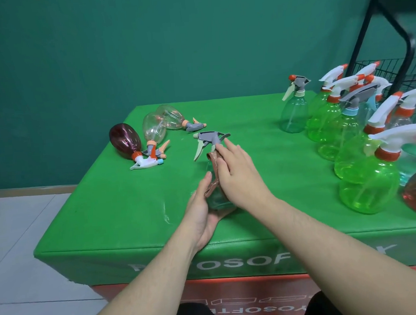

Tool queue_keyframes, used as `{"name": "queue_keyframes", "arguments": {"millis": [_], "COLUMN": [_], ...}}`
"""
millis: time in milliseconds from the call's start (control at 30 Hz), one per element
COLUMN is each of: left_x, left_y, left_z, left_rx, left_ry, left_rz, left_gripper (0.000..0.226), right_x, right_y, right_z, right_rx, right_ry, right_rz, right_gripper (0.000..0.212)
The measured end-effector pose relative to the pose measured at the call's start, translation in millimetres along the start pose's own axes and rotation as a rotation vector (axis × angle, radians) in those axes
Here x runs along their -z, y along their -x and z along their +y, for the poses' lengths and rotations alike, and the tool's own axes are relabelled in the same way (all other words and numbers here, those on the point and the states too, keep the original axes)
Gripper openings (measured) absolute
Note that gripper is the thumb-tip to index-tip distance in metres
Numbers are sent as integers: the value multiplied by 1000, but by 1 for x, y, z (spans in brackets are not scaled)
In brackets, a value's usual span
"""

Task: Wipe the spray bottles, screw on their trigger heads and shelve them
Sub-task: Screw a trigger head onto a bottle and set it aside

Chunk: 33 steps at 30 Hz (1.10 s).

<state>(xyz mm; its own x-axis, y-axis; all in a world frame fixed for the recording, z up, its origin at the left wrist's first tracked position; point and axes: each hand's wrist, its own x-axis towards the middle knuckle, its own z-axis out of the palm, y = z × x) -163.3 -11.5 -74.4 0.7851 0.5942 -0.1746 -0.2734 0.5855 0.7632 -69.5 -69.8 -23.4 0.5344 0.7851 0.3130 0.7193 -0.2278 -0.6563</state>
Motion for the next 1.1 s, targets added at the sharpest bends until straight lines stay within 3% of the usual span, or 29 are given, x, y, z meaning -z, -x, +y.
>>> {"name": "queue_keyframes", "arguments": {"millis": [367, 500, 567, 667, 767, 833, 933, 1100], "left_x": [2, 2, 4, 4, 3, 2, -2, 0], "left_y": [1, -2, -2, 1, 3, 4, 9, 7], "left_z": [1, -1, -1, -1, 0, 0, 1, 0], "left_rx": [27, 60, 48, 19, -1, -1, -5, -14], "left_ry": [47, -61, -107, -113, 15, 84, 110, 106], "left_rz": [100, 149, 170, 161, 145, 113, 115, 116], "left_gripper": [52, 55, 67, 103, 113, 105, 73, 87], "right_x": [-19, -19, -19, -19, -20, -20, -21, -20], "right_y": [31, 47, 54, 64, 71, 74, 79, 79], "right_z": [9, 21, 24, 30, 35, 36, 34, 28], "right_rx": [160, 203, 232, 262, 297, 296, 283, 222], "right_ry": [58, 100, 132, 162, 155, 138, 128, 4], "right_rz": [18, 3, -1, -12, -3, 4, 37, 70], "right_gripper": [56, 57, 56, 53, 50, 49, 50, 55]}}
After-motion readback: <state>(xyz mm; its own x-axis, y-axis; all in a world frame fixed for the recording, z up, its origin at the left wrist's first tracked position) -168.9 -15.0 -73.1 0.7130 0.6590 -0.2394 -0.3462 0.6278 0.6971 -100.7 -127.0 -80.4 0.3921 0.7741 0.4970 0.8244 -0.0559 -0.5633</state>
